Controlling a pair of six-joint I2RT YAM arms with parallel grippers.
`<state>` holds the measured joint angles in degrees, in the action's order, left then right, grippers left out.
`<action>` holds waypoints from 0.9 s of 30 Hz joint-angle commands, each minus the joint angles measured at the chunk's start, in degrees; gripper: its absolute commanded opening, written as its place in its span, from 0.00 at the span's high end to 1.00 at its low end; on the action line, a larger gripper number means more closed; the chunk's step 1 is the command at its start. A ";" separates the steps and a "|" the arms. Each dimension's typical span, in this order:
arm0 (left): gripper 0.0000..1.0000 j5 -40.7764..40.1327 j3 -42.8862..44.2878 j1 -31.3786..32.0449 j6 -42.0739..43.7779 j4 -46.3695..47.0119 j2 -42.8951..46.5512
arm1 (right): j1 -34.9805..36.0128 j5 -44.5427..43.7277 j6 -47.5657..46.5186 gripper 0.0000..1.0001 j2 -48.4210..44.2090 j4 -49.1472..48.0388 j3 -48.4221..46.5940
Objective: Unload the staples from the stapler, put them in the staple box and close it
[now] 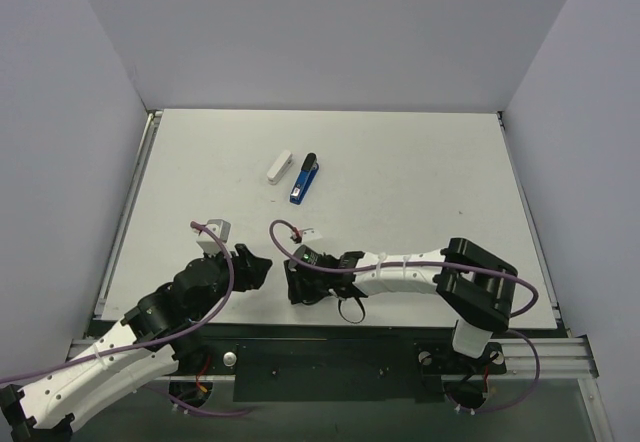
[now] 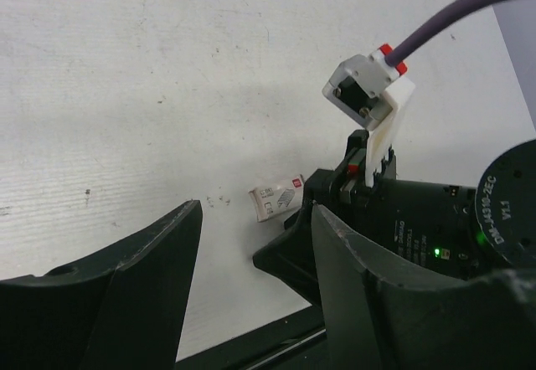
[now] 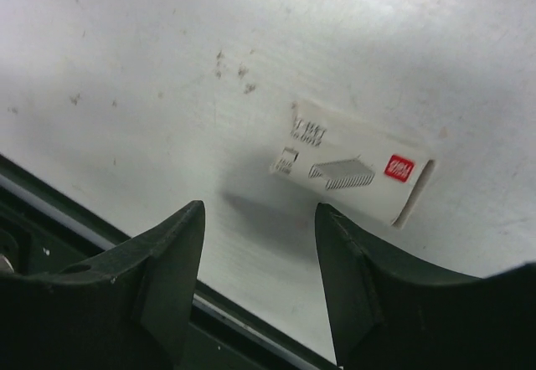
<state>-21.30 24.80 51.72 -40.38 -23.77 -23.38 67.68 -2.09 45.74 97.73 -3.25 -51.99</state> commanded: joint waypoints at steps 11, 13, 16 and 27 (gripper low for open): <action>0.35 -1.64 0.87 0.22 -0.40 0.21 -0.09 | -13.18 -10.13 2.52 0.49 5.36 -1.15 -1.89; 0.35 -1.73 0.87 0.22 -0.31 0.30 -0.35 | -14.24 -9.78 1.82 0.49 5.45 -1.06 -2.42; 0.35 -1.90 0.96 0.22 -0.14 0.30 -0.62 | -14.51 -10.91 0.50 0.49 3.96 -0.80 -2.77; 0.34 -1.73 3.59 0.31 1.35 1.27 -3.07 | -14.86 -18.64 -7.32 0.45 -13.96 7.99 -0.49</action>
<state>-22.33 24.91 51.72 -40.18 -24.23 -25.39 52.90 -14.37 42.81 92.73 -0.12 -53.47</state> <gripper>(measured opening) 0.651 0.529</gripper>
